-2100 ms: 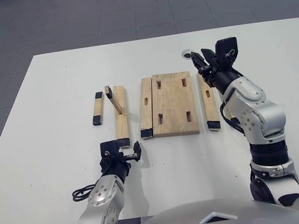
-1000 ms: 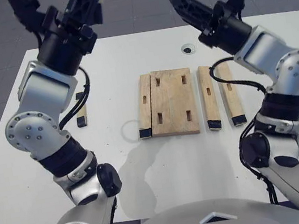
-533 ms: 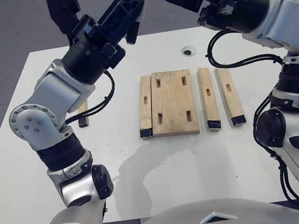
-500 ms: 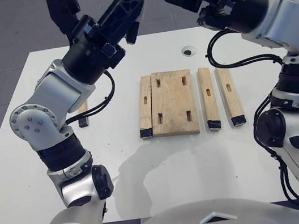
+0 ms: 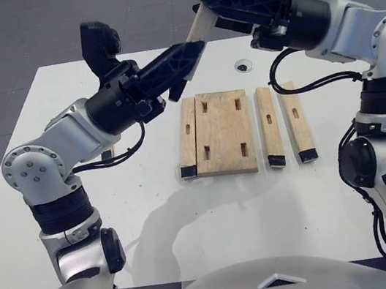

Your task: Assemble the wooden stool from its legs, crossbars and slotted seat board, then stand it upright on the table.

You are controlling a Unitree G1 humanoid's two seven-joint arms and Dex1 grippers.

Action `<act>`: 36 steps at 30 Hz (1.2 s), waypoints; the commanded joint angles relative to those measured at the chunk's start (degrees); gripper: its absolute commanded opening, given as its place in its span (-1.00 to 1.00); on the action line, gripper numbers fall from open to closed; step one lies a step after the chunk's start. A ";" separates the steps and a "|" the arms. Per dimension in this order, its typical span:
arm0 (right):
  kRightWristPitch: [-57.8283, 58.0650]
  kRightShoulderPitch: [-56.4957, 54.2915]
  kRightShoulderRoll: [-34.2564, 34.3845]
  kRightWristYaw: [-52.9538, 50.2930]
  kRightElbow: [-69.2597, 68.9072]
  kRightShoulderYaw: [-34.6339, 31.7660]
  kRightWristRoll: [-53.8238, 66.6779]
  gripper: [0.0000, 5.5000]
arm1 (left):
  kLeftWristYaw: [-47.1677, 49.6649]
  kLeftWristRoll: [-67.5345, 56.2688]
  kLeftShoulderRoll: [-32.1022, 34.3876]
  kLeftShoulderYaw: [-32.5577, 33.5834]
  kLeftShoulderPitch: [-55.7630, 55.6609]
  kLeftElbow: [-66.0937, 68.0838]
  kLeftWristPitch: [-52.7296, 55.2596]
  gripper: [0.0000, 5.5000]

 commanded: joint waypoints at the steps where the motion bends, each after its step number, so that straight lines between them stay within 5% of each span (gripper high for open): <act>1: 2.59 -1.26 -1.96 4.35 -0.82 0.54 1.24 0.19 | -4.47 1.60 1.98 -1.60 1.03 0.84 1.21 -0.25; 7: 5.63 -0.28 -2.68 8.39 -2.50 1.24 2.63 -0.20 | -6.57 3.99 2.41 -2.44 1.49 1.02 0.53 -0.25; 15: 4.44 0.33 -2.16 7.05 -2.54 0.99 1.50 -0.21 | -4.69 4.84 1.74 -2.59 2.84 -2.00 -0.87 -0.25; 25: -0.04 -0.85 -5.89 10.42 1.25 1.14 -5.21 -0.24 | -4.01 2.05 10.22 4.57 0.61 -1.24 -3.90 0.35; 30: -3.52 -1.96 -8.10 12.98 3.02 0.95 -9.27 -0.24 | 0.13 30.25 18.69 -10.52 2.54 -15.67 -7.83 0.35; 36: -7.61 -4.71 -10.24 14.21 7.05 -0.48 -12.59 -0.25 | -2.03 70.80 22.34 -51.52 -1.26 -16.72 -15.01 0.35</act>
